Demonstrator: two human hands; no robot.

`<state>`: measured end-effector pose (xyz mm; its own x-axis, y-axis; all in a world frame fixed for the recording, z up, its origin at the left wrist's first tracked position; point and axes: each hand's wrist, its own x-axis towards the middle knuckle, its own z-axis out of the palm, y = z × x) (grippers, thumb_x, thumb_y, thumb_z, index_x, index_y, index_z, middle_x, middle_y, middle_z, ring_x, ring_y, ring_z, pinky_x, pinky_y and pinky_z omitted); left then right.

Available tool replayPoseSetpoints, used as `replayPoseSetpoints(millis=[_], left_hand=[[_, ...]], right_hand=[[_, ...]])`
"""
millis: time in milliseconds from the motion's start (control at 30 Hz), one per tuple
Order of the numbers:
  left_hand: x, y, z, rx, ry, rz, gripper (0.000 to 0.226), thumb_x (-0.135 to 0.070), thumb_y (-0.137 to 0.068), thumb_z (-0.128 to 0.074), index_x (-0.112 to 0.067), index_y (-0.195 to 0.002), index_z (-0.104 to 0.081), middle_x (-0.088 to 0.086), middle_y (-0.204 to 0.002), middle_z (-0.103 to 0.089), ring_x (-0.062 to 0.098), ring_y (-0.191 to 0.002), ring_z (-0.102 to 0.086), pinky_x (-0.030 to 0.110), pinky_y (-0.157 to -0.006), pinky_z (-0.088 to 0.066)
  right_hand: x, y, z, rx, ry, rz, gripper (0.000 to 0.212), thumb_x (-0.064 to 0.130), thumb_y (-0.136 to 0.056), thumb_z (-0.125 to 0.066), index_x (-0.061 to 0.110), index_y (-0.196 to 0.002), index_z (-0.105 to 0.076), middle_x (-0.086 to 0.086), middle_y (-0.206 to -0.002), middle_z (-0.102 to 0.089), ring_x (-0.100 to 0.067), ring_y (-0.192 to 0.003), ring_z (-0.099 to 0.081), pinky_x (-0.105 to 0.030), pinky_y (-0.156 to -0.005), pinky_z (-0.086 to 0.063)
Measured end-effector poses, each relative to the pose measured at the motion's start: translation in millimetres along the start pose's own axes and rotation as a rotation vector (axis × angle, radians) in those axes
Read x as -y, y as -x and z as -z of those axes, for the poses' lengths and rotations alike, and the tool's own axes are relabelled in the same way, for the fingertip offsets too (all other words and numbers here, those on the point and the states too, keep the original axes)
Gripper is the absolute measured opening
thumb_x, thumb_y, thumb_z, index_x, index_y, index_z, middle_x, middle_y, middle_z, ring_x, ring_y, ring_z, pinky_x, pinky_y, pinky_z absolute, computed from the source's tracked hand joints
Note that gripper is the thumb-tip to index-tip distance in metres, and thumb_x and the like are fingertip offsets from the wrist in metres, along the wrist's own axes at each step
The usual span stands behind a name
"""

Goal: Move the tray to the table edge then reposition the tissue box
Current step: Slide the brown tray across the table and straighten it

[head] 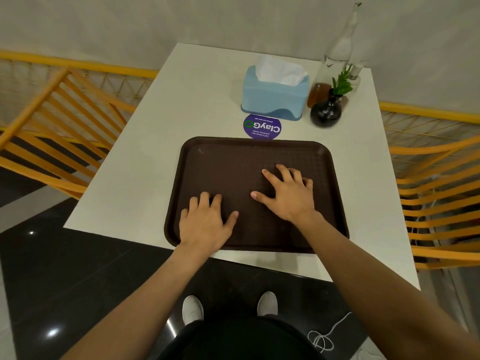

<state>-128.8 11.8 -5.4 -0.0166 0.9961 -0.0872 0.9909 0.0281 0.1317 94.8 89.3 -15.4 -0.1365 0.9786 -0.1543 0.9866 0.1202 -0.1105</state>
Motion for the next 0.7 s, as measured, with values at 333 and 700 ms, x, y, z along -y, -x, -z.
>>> replayPoseSetpoints(millis=[333, 700], left_hand=[[78.5, -34.6, 14.4, 0.103, -0.041, 0.026, 0.11, -0.093, -0.073, -0.033, -0.019, -0.155, -0.026, 0.01, -0.158, -0.03, 0.037, -0.144, -0.028, 0.056, -0.11, -0.036], [159.9, -84.6, 18.4, 0.236, 0.079, -0.242, 0.103, -0.084, -0.083, -0.038, -0.024, -0.162, -0.009, 0.008, -0.17, -0.001, 0.031, -0.155, 0.003, 0.049, -0.123, 0.0]], right_hand=[[75.2, -17.3, 7.1, 0.049, 0.083, 0.039, 0.068, 0.076, -0.091, -0.036, 0.041, -0.15, -0.037, -0.007, -0.149, -0.037, -0.035, -0.135, -0.035, -0.055, -0.103, -0.041], [81.5, -44.1, 34.3, -0.133, -0.114, -0.066, 0.052, 0.032, -0.098, -0.06, 0.024, -0.147, -0.046, -0.008, -0.153, -0.039, -0.033, -0.137, -0.036, -0.052, -0.107, -0.042]])
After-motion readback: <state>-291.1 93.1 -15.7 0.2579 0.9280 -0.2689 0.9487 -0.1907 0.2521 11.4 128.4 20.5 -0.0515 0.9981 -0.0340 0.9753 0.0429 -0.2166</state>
